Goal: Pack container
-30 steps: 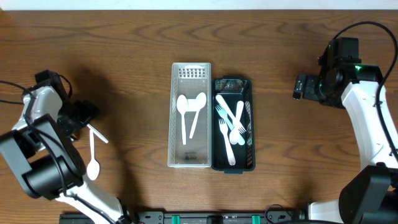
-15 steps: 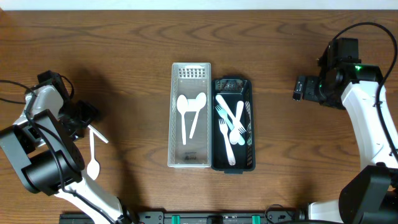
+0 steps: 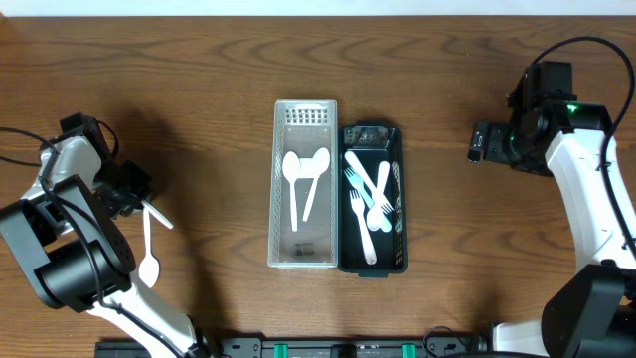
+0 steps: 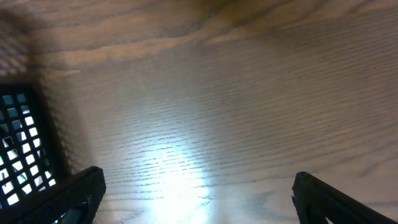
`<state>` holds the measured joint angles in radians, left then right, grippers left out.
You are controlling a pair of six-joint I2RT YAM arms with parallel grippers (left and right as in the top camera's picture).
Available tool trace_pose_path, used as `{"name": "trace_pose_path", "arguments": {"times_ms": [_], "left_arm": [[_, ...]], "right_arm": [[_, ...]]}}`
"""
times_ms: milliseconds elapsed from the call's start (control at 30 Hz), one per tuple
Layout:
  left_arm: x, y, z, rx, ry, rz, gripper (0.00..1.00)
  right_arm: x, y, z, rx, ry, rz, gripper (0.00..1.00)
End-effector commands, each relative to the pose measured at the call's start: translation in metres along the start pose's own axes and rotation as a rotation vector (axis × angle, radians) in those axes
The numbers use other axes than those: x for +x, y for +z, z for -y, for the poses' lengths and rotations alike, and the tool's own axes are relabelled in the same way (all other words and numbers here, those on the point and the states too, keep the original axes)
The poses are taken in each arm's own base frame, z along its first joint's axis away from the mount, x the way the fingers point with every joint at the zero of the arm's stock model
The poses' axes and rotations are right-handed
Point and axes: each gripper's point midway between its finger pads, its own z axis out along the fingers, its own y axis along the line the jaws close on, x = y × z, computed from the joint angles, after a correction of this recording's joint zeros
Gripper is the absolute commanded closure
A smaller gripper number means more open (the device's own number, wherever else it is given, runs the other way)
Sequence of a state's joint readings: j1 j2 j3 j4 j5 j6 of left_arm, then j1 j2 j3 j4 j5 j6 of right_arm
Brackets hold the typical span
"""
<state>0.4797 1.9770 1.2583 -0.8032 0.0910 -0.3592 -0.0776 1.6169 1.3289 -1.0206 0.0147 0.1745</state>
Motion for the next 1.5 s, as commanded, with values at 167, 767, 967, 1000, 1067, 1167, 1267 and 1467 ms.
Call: {"name": "trace_pose_path", "arguments": {"times_ms": [167, 767, 967, 1000, 1067, 1167, 1267, 1467], "left_arm": [[0.006, 0.020, -0.009, -0.051, 0.005, -0.040, 0.91], [0.031, -0.098, 0.086, 0.068, 0.327, 0.194, 0.94], [0.107, -0.165, 0.140, 0.182, 0.610, 0.322, 0.94], [0.125, -0.173, 0.149, 0.202, 0.673, 0.336, 0.94], [0.155, -0.181, 0.163, 0.231, 0.778, 0.347, 0.94], [0.197, -0.179, 0.182, 0.254, 0.912, 0.333, 0.94], [0.224, -0.167, 0.195, 0.247, 1.001, 0.310, 0.94], [0.243, -0.117, 0.207, 0.163, 1.071, 0.224, 0.94]], "right_arm": [[0.003, 0.003, 0.001, -0.001, -0.009, -0.016, 0.01], [0.003, 0.003, 0.001, -0.001, -0.009, -0.015, 0.01], [0.002, 0.003, 0.001, -0.001, -0.009, -0.013, 0.01], [0.002, 0.003, 0.001, -0.001, -0.009, -0.012, 0.01], [0.001, 0.003, 0.001, -0.002, -0.009, -0.009, 0.01], [0.001, 0.003, 0.000, -0.002, -0.009, -0.007, 0.01], [0.001, 0.003, 0.000, -0.002, -0.009, -0.007, 0.01], [0.001, 0.003, 0.001, -0.002, -0.009, -0.009, 0.01]]}}
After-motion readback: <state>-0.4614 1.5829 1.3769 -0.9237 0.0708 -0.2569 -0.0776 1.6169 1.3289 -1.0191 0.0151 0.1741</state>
